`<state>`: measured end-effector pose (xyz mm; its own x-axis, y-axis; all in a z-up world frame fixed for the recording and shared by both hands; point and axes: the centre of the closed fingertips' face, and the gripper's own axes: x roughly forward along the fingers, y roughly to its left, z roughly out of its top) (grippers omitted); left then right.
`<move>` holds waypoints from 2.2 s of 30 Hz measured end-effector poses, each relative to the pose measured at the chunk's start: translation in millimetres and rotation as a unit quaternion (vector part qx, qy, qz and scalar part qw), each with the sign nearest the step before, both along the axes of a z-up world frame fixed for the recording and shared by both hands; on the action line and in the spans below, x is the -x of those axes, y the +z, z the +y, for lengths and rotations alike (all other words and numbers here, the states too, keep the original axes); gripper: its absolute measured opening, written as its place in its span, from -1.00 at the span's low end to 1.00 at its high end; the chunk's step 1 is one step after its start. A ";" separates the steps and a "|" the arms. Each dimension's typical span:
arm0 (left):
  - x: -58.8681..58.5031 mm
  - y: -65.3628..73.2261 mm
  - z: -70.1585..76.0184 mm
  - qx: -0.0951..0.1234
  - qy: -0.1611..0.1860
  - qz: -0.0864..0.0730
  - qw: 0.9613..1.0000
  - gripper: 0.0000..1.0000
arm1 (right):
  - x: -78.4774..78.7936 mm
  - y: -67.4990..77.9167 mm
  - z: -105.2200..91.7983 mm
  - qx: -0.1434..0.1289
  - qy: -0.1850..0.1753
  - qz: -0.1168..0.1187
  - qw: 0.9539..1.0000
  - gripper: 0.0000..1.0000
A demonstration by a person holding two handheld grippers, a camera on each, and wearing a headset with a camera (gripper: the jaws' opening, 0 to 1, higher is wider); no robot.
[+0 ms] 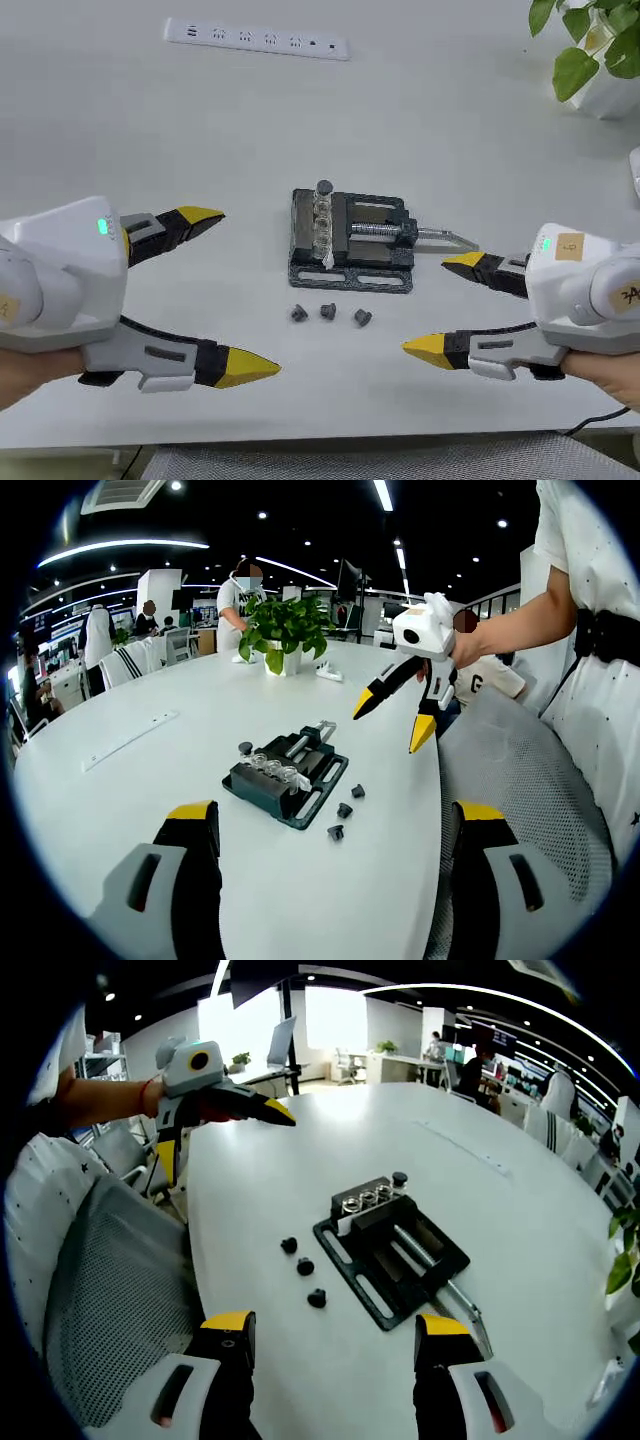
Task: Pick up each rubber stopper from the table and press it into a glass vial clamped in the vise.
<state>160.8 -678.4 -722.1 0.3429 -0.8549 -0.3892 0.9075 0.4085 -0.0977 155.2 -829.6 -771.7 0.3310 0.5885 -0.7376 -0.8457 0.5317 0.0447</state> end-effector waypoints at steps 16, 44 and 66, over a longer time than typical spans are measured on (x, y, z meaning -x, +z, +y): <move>3.9 -2.3 0.5 -0.003 -0.001 0.004 1.000 0.91 | 5.7 -29.2 11.2 -0.032 -0.055 0.002 0.998 -0.07; 1.3 -0.4 -3.4 0.004 -0.001 0.008 1.000 0.88 | -4.0 -59.3 37.7 -0.044 -0.093 0.007 0.995 -0.58; -0.9 1.6 -6.3 0.009 -0.003 0.008 1.000 0.87 | -10.0 -71.1 36.8 -0.035 -0.097 -0.003 0.995 -0.82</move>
<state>161.7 -684.7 -720.5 0.3320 -0.8636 -0.3794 0.9078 0.4018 -0.1202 165.2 -792.8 -842.8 0.4485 0.5629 -0.6942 -0.7275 0.6812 0.0823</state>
